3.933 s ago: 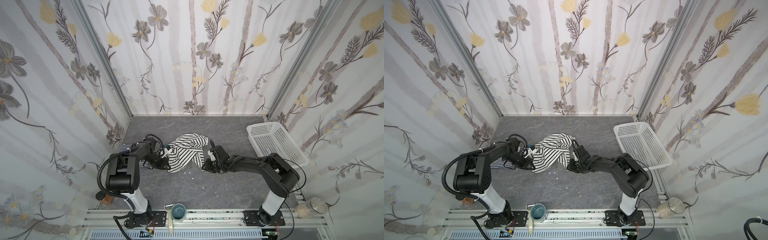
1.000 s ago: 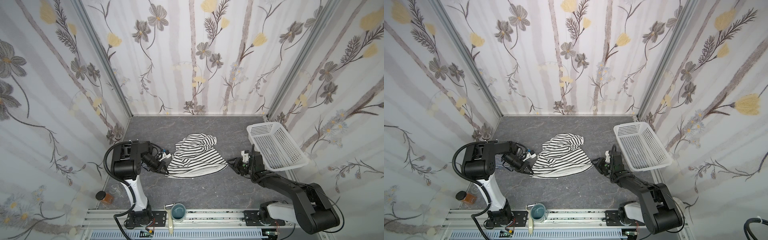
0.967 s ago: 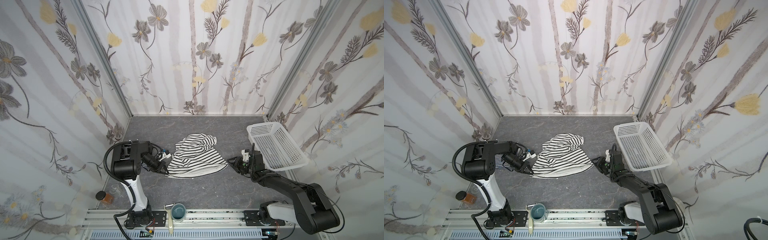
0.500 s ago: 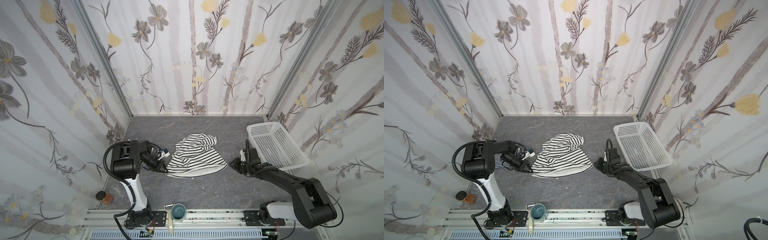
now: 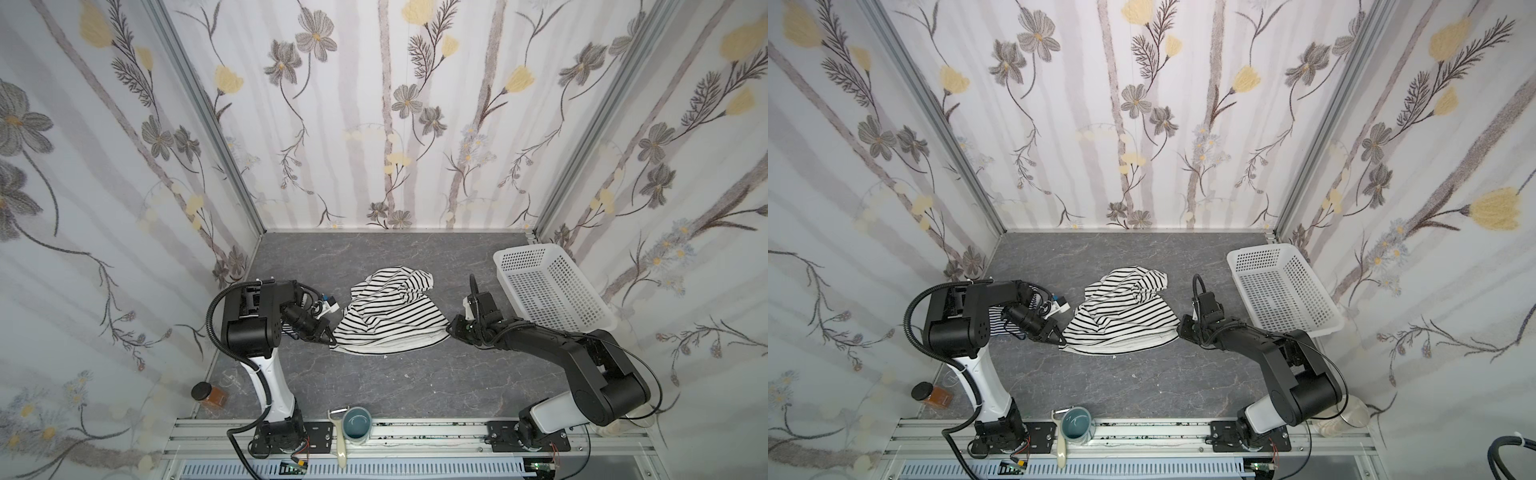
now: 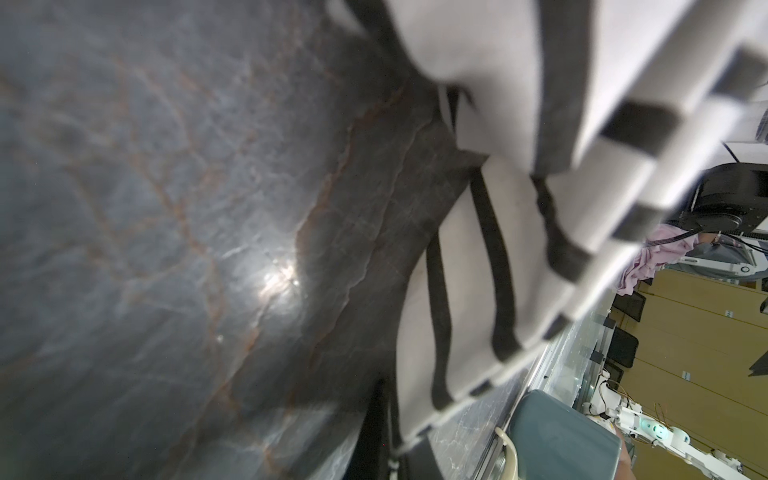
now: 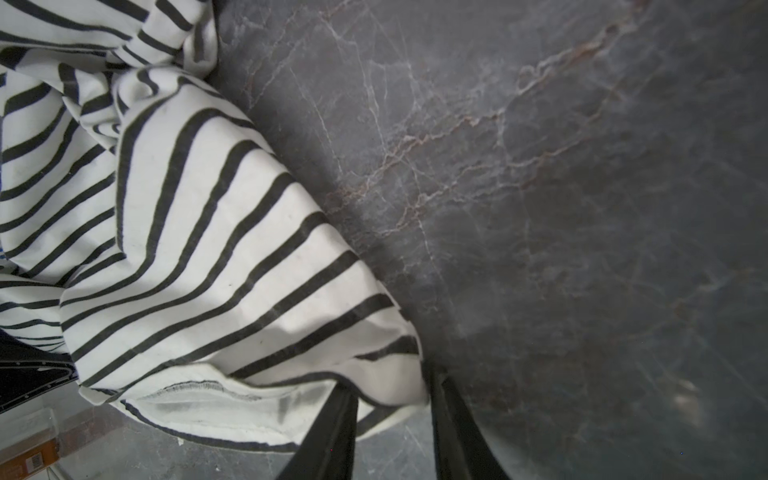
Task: Fold and stack the tank tops
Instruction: 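Grasp the top's hem edge with the right gripper while the left holds, then lift the top high with both grippers, stretching it between them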
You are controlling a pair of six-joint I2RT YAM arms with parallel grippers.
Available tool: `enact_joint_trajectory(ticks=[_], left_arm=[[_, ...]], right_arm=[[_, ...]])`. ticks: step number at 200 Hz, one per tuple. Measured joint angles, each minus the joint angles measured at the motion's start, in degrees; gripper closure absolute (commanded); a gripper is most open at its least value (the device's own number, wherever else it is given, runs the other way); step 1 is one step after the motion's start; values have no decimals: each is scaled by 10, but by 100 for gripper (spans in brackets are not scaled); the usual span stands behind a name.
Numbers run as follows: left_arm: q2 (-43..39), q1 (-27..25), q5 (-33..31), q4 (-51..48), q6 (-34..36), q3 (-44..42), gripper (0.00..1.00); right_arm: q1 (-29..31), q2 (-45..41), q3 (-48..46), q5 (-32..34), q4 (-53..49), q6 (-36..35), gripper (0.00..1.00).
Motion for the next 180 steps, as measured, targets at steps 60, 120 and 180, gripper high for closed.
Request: enact_joint_trajectory(ticks=[60, 120, 180], left_arm=[[0, 9, 0, 0, -2, 0, 100], [0, 14, 0, 1, -4, 6, 100], [-1, 14, 2, 2, -10, 10, 100]], right_arm=[[2, 21, 30, 36, -18, -30, 73], [8, 2, 33, 68, -71, -65, 72], [31, 31, 50, 70, -45, -65, 73]])
